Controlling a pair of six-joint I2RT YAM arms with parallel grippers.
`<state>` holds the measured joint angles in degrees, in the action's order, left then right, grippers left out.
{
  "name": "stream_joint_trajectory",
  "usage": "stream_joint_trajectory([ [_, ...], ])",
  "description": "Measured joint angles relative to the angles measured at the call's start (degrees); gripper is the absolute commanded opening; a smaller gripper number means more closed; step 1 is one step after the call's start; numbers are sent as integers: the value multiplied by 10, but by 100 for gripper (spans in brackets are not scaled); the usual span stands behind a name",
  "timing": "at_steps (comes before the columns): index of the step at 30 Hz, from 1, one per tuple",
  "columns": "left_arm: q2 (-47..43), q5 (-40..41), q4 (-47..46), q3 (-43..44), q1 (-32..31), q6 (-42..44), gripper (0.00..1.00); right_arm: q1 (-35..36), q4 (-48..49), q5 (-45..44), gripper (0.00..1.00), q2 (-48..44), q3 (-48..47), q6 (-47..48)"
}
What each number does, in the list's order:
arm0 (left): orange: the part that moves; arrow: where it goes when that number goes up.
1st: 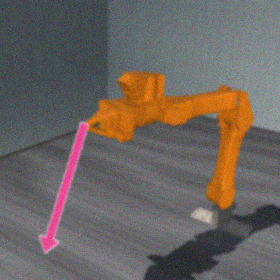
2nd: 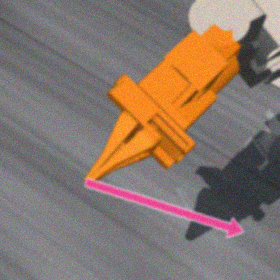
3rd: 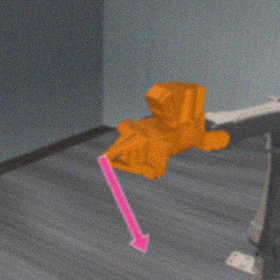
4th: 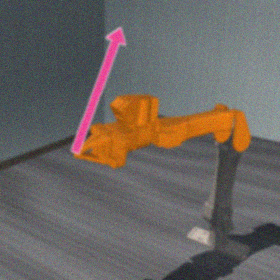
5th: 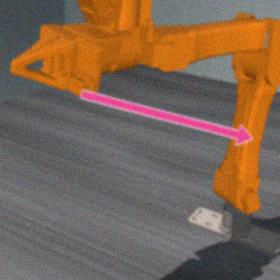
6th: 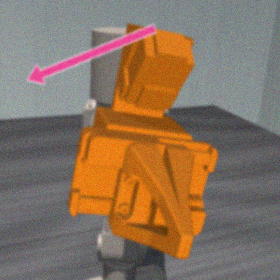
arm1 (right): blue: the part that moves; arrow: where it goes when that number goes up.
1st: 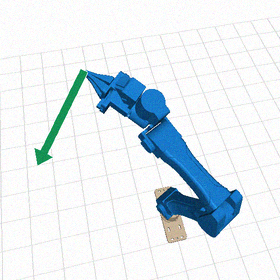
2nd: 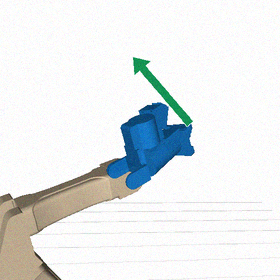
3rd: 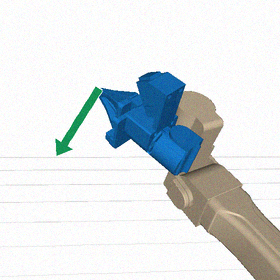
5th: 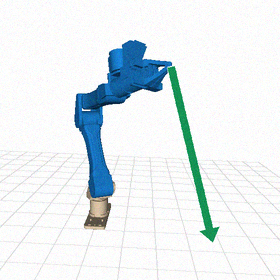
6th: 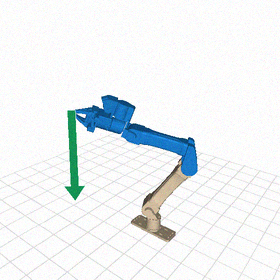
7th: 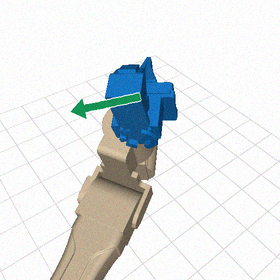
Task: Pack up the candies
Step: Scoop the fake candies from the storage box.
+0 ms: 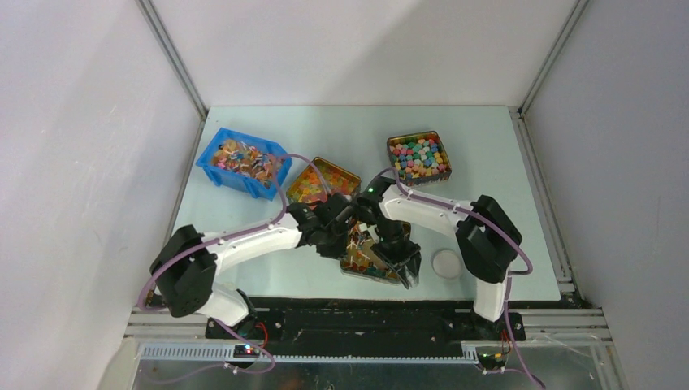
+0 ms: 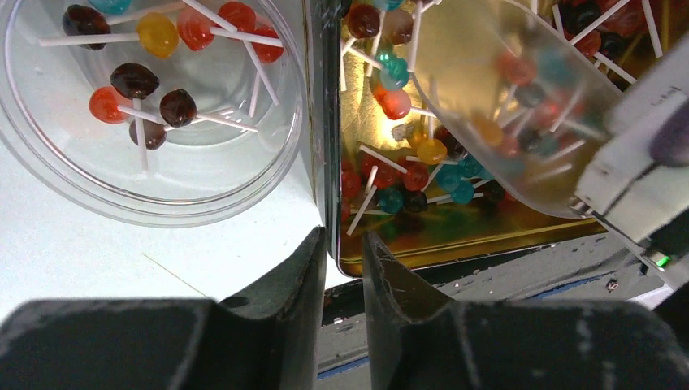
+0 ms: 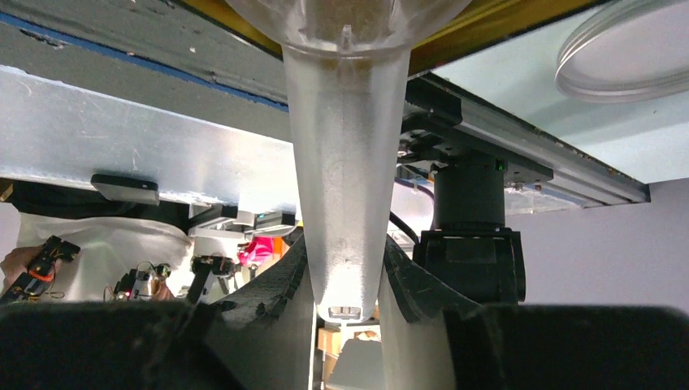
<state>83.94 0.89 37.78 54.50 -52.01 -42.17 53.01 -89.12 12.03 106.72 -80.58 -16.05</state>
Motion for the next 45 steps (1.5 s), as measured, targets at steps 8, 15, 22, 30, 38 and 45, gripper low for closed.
stream_joint_trajectory([
  [8,-35,-8,-38,-50,7,-24,51,-3,28,4,0,10,-5,1],
  [15,-80,-38,-91,-113,35,-50,46,-10,51,18,0,10,15,3],
  [22,-73,-63,-135,-140,45,-65,35,-15,63,28,0,11,16,5],
  [30,-51,-75,-158,-140,45,-69,29,-25,87,27,0,39,16,13],
  [38,-47,-75,-160,-140,45,-69,29,-38,97,17,0,72,-9,19],
  [45,-47,-71,-160,-140,46,-69,34,-38,102,6,0,78,-17,30],
])
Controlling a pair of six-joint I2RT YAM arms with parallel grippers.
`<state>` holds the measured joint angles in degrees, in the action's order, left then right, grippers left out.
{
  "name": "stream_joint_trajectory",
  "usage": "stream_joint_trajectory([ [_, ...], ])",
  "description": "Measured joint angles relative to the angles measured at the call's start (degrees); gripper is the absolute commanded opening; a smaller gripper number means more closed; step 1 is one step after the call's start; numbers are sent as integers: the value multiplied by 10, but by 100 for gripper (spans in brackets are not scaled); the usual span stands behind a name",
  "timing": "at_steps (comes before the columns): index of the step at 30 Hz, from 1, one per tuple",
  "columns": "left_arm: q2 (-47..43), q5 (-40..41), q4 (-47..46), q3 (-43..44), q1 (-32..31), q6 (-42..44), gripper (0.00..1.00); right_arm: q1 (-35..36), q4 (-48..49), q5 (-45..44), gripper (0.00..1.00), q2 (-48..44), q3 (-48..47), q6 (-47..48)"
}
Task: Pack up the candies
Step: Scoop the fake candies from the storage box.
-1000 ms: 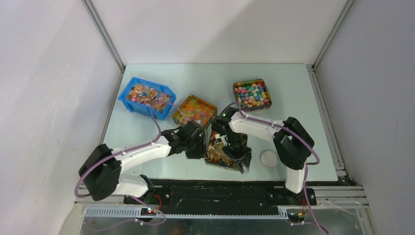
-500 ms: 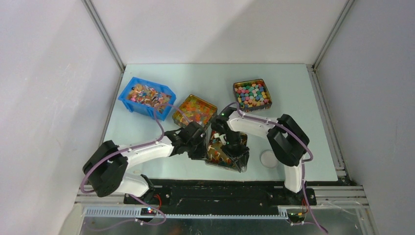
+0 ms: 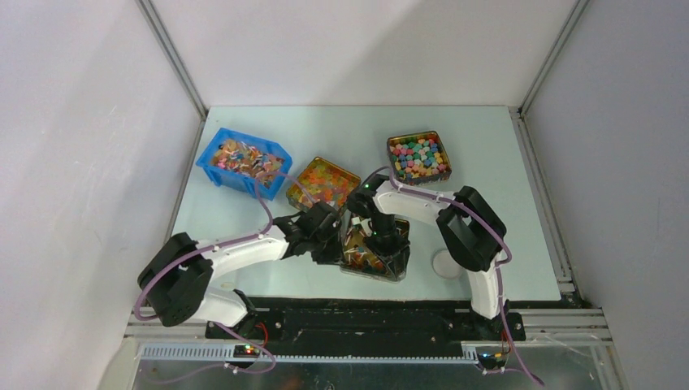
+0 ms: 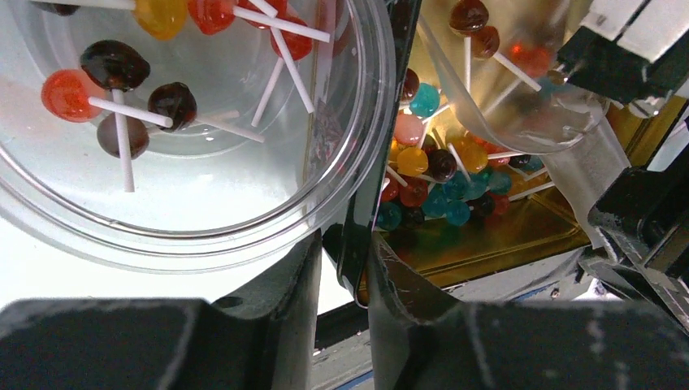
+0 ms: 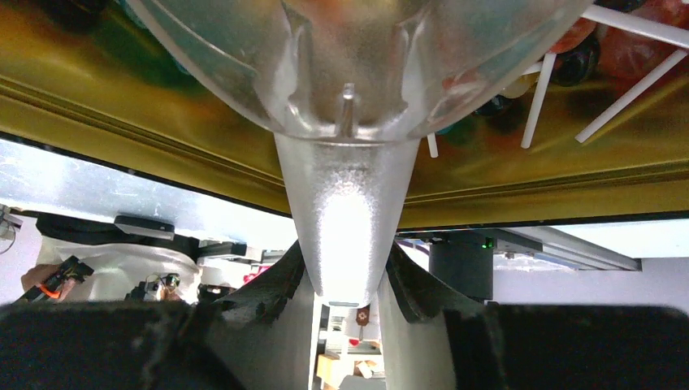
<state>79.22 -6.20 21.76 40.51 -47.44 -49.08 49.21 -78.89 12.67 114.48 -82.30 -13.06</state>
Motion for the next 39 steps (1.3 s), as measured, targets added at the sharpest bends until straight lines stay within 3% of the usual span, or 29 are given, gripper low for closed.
stream_joint_trajectory([
  [7,-3,0,12,2,0,0,48,0,7,-7,0,-5,5,2],
  [15,-61,-4,18,2,21,0,52,0,39,-10,0,-37,34,2],
  [28,-175,-45,14,-7,110,-11,64,9,71,-21,0,-68,72,0],
  [39,-217,-81,11,-34,168,-21,67,25,96,-33,0,-113,122,-15],
])
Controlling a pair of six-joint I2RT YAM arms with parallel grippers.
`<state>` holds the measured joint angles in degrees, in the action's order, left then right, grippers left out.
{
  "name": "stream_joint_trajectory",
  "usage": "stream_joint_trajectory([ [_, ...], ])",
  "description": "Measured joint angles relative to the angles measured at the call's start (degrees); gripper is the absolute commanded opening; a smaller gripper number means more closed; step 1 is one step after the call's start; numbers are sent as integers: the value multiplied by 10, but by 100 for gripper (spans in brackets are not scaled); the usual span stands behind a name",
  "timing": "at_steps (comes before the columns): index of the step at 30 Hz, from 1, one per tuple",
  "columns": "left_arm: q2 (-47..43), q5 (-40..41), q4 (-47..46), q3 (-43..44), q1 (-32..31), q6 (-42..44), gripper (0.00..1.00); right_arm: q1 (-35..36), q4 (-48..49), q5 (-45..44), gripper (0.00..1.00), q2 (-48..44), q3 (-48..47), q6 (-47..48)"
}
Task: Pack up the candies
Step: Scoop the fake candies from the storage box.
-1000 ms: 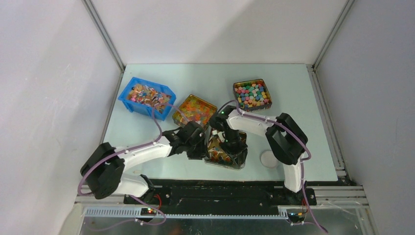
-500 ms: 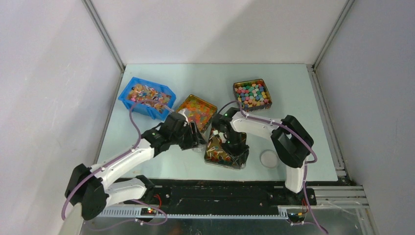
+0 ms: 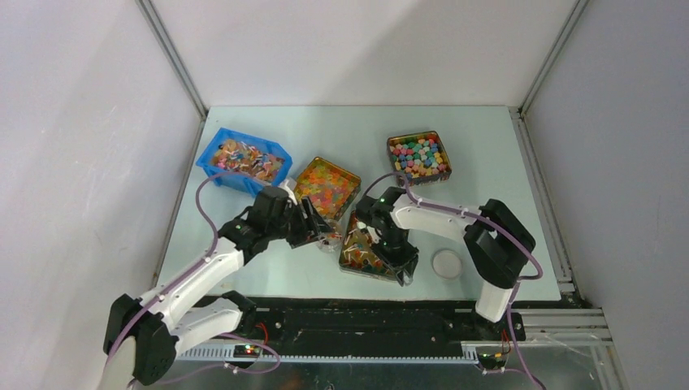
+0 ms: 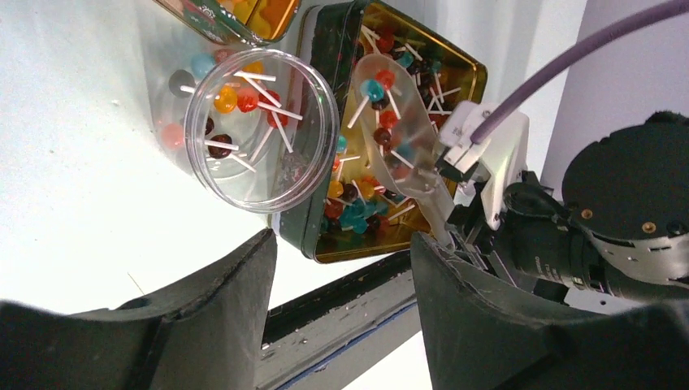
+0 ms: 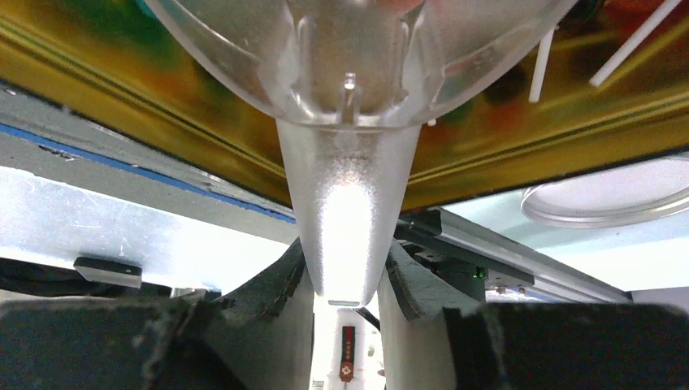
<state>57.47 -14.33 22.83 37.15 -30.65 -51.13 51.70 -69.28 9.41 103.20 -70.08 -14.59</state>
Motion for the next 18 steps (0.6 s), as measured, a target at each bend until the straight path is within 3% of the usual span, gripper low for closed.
stream_joint_trajectory([
  [18,-9,-20,5,-1,23,2,67,11,-67,9,0,-94,3,-26],
])
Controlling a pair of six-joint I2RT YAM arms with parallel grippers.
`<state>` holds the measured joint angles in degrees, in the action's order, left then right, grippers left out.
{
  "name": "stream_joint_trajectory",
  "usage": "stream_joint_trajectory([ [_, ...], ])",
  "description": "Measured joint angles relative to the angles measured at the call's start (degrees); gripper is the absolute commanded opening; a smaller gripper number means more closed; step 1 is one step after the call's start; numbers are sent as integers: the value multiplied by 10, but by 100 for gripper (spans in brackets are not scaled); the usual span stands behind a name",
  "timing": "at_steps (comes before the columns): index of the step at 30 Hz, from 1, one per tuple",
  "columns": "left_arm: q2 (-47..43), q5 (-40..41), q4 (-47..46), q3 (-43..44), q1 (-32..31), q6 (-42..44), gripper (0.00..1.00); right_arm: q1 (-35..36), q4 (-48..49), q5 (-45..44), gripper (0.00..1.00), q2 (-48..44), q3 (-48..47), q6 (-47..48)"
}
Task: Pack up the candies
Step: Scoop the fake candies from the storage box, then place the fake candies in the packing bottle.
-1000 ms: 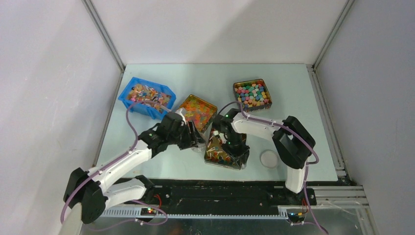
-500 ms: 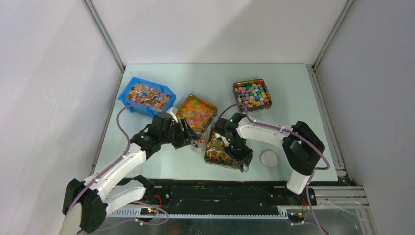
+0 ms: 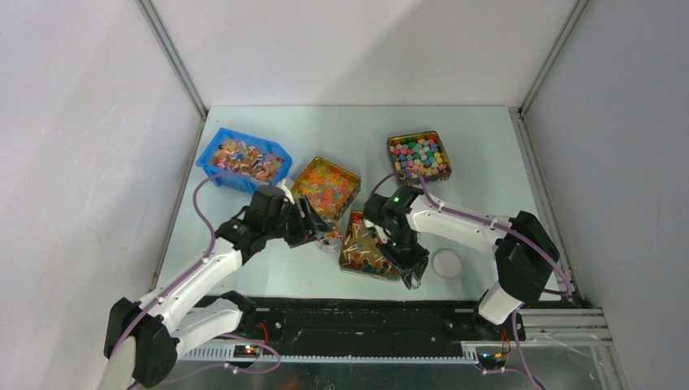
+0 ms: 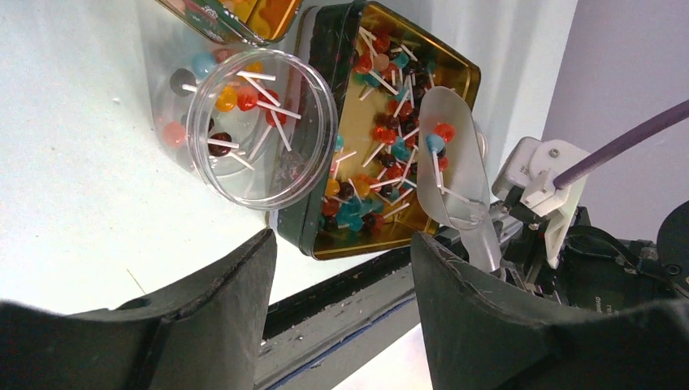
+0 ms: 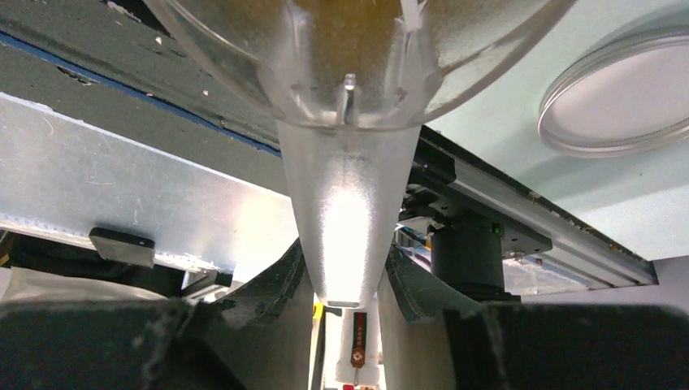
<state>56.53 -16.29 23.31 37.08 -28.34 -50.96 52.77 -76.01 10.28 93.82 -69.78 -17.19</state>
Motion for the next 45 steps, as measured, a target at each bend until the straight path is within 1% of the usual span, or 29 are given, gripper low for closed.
stream_joint_trajectory([
  [7,-4,-7,5,0,0,5,66,9,-22,5,0,0,-7,-4],
  [13,-14,3,40,0,0,20,66,24,-41,10,0,7,-59,-3],
  [21,-24,59,133,26,0,55,65,43,-58,22,0,63,-128,1],
  [26,-46,71,154,31,0,62,66,58,-63,34,0,107,-182,5],
  [30,-62,65,149,30,0,58,66,67,-64,45,0,144,-217,11],
  [34,-73,48,120,10,0,40,66,71,-64,54,0,168,-239,12],
  [41,-76,14,57,-37,0,-7,62,71,-64,65,0,174,-259,12],
  [45,-74,5,34,-44,0,-22,58,71,-64,66,0,174,-259,11],
])
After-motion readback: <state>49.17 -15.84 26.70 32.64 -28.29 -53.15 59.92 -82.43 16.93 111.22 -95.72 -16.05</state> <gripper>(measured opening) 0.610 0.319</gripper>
